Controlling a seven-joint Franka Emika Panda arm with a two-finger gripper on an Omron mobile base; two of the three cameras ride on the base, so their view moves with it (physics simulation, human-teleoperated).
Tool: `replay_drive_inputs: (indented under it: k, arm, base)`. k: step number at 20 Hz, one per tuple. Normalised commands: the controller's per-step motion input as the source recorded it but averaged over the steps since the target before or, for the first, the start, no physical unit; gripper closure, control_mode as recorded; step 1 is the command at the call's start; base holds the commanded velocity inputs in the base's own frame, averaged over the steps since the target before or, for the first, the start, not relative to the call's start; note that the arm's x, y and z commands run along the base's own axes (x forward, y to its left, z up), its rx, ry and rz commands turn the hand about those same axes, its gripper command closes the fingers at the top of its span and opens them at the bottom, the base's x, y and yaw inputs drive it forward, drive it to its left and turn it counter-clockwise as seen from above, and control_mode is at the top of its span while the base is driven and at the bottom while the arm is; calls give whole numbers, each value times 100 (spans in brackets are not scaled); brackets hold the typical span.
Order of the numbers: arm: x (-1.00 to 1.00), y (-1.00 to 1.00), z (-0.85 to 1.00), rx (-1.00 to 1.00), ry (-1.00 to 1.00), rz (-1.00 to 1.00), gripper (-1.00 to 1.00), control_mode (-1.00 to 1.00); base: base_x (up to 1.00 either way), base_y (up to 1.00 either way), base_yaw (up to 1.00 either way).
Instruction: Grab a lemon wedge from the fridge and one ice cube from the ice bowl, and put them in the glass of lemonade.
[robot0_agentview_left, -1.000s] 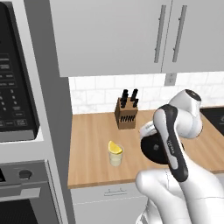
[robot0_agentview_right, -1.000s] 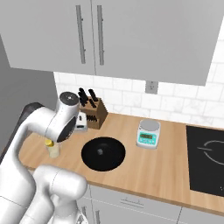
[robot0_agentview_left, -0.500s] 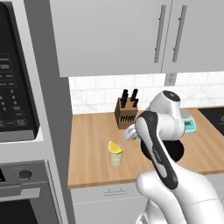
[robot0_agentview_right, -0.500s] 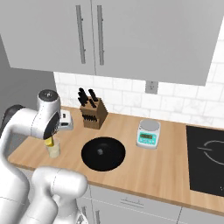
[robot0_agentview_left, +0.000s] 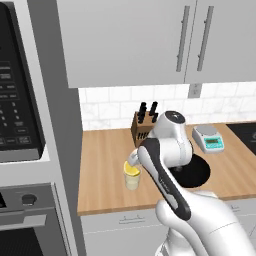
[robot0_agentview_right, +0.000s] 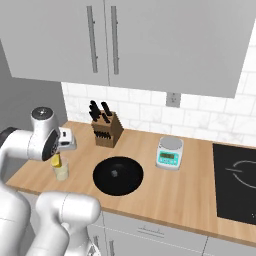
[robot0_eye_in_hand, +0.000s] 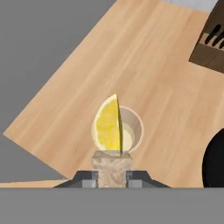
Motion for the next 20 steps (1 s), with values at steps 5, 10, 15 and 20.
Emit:
replay_drive_inputs:
  k: [5,10,15,20]
  arm:
    - [14,0,-3,0,0,0,100,-100]
    - [9,0,0,0,0,0,100,-100]
    - [11,0,0,0,0,0,100,-100]
    - [31,-1,0,-1,8,0,100,-100]
  base:
    - [0,0,0]
    - [0,0,0]
    - [0,0,0]
    - [0,0,0]
